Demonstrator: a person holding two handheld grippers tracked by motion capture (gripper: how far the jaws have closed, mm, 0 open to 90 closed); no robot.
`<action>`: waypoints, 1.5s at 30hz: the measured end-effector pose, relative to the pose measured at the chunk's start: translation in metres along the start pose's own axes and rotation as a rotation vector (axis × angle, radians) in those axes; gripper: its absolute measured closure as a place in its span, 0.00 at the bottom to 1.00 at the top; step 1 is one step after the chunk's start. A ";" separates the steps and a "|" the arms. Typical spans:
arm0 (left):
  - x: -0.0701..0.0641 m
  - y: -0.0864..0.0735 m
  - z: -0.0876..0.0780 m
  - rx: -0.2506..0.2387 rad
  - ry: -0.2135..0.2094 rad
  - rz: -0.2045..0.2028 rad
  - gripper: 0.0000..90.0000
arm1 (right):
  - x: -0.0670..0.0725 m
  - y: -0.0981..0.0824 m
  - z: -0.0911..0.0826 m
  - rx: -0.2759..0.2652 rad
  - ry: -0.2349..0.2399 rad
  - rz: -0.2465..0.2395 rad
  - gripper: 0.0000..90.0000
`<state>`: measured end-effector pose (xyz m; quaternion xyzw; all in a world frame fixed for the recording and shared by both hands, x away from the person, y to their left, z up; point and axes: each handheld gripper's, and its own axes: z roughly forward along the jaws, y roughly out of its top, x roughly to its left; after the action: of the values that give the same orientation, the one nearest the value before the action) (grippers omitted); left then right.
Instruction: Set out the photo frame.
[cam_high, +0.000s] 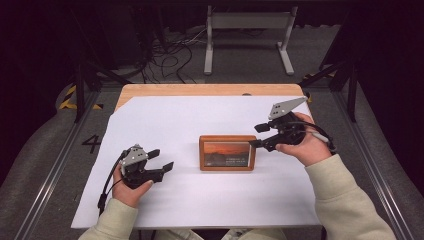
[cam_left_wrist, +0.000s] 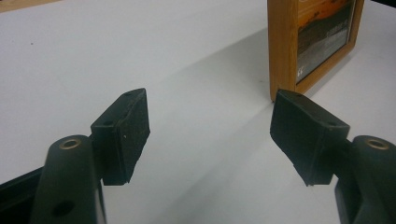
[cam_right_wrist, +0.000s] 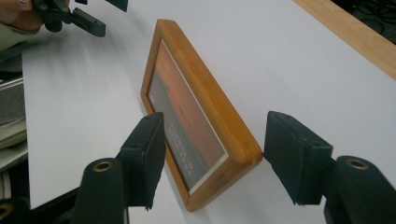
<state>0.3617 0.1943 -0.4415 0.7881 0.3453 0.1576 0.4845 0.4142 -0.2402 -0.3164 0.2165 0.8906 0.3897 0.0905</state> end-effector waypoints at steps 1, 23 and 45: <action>0.000 0.000 0.000 -0.002 0.000 0.003 0.31 | 0.000 -0.007 -0.007 -0.020 -0.007 0.018 0.40; 0.000 0.001 -0.002 -0.017 -0.016 0.002 0.30 | 0.014 -0.076 -0.030 -0.271 -0.184 0.177 0.13; 0.000 0.001 -0.002 -0.017 -0.029 0.001 0.30 | 0.022 -0.133 -0.003 -0.344 -0.260 0.214 0.03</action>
<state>0.3605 0.1955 -0.4395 0.7862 0.3366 0.1496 0.4961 0.3518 -0.3127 -0.4117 0.3391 0.7640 0.5120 0.1981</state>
